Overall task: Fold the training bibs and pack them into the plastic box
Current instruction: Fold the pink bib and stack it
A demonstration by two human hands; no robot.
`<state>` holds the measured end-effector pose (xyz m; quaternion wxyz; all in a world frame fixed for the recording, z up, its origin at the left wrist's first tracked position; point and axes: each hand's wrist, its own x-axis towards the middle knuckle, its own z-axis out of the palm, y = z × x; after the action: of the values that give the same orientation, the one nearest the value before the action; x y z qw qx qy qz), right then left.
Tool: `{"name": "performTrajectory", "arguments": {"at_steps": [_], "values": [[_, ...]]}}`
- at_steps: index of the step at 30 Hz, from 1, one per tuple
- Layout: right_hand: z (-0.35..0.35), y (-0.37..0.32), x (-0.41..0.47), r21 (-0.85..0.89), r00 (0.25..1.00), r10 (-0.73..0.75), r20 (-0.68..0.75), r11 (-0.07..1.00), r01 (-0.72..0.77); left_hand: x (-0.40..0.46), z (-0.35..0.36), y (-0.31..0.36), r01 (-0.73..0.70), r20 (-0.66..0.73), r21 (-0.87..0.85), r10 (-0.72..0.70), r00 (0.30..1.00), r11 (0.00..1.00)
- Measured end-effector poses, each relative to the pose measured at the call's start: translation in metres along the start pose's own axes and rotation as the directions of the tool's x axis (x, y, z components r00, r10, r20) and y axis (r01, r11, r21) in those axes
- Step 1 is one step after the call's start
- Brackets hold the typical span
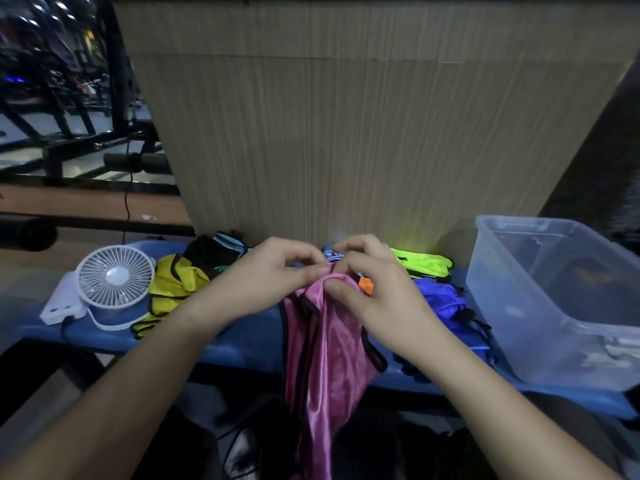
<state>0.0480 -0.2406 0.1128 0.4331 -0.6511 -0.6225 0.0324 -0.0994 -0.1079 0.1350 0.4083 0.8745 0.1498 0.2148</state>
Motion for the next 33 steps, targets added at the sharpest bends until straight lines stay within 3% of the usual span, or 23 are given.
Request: {"name": "performTrajectory", "arguments": {"at_steps": [3, 7, 15, 19, 23, 27, 33], "values": [[0.0, 0.0, 0.002, 0.12, 0.998, 0.064, 0.008, 0.991, -0.065, -0.003, 0.0, -0.001, -0.008, 0.051, -0.066, 0.011, 0.999, 0.998], [0.001, 0.003, 0.002, 0.159, 0.995, 0.1, 0.027, 0.982, -0.103, -0.01, 0.001, -0.002, -0.046, 0.02, -0.179, 0.05, 0.999, 0.983], [0.001, 0.007, 0.003, 0.147, 0.993, 0.115, 0.002, 0.983, -0.114, -0.026, 0.004, -0.003, 0.035, 0.035, -0.019, -0.035, 0.999, 0.999], [0.002, 0.007, 0.002, 0.122, 0.995, 0.103, 0.002, 0.987, -0.102, -0.026, 0.013, -0.008, 0.017, -0.114, 0.147, 0.0, 0.993, 0.989], [-0.002, 0.008, 0.002, 0.055, 0.998, 0.055, 0.039, 0.997, -0.057, -0.025, 0.014, -0.012, 0.031, -0.219, 0.051, -0.019, 0.975, 0.998], [-0.01, 0.014, 0.003, 0.021, 0.993, 0.045, 0.106, 0.999, -0.047, -0.027, 0.009, -0.015, 0.039, -0.191, -0.035, -0.045, 0.981, 0.999], [-0.015, 0.025, 0.0, 0.068, 0.994, 0.047, 0.098, 0.996, -0.053, -0.026, -0.001, -0.017, 0.04, -0.188, -0.079, -0.054, 0.981, 0.996]]}}
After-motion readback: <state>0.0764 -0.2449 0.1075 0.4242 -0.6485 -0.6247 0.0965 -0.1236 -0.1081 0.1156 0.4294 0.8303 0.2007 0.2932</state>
